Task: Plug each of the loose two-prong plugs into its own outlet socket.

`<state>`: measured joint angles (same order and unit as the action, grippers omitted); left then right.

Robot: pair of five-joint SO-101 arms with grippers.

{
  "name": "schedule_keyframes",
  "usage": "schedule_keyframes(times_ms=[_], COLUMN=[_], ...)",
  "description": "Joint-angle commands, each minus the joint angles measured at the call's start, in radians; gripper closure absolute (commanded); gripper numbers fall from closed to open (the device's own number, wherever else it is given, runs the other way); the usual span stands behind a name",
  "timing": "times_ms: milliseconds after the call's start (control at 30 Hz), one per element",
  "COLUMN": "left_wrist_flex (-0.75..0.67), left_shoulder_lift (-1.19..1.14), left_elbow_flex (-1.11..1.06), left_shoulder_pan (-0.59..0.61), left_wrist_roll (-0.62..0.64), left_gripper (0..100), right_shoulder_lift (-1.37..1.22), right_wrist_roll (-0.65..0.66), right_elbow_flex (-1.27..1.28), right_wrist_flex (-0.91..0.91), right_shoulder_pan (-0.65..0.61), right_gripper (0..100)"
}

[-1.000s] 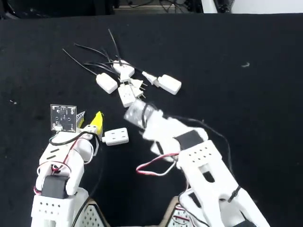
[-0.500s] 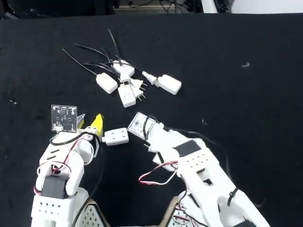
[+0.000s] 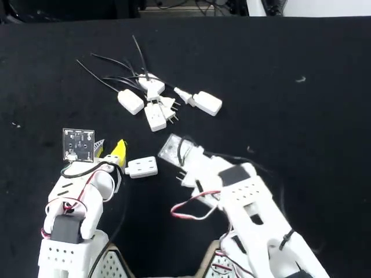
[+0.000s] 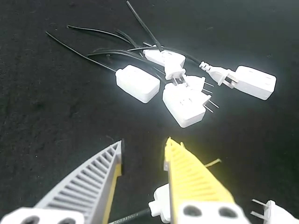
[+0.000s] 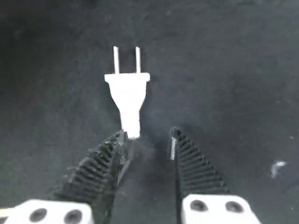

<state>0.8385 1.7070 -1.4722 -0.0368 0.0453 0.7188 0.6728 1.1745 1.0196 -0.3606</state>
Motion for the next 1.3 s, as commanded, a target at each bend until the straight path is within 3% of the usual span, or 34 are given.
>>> schedule_keyframes(times_ms=[0, 200, 500, 733, 967, 1267], left_wrist_flex=[0.003, 0.003, 0.002, 0.0, -0.003, 0.003], left_shoulder_lift=[0.008, 0.008, 0.009, 0.009, 0.009, 0.009], left_elbow_flex=[0.018, 0.016, 0.015, 0.015, 0.015, 0.015], left_shoulder_pan=[0.007, 0.007, 0.007, 0.007, 0.007, 0.007], left_wrist_roll=[-0.003, -0.003, -0.003, -0.003, -0.003, -0.003], left_gripper=[84, 84, 84, 84, 84, 84], right_shoulder_lift=[0.024, -0.124, -0.332, -0.22, -0.177, -0.179], right_wrist_roll=[-0.018, -0.02, -0.075, -0.077, -0.127, -0.075], right_elbow_flex=[-0.071, -0.004, -0.188, -0.28, -0.124, -0.079], right_wrist_flex=[0.006, -0.132, -0.06, 0.087, 0.034, -0.034], right_shoulder_pan=[0.029, 0.028, 0.028, 0.014, -0.164, -0.1], right_gripper=[86.4, 86.4, 86.5, 86.5, 86.5, 86.5])
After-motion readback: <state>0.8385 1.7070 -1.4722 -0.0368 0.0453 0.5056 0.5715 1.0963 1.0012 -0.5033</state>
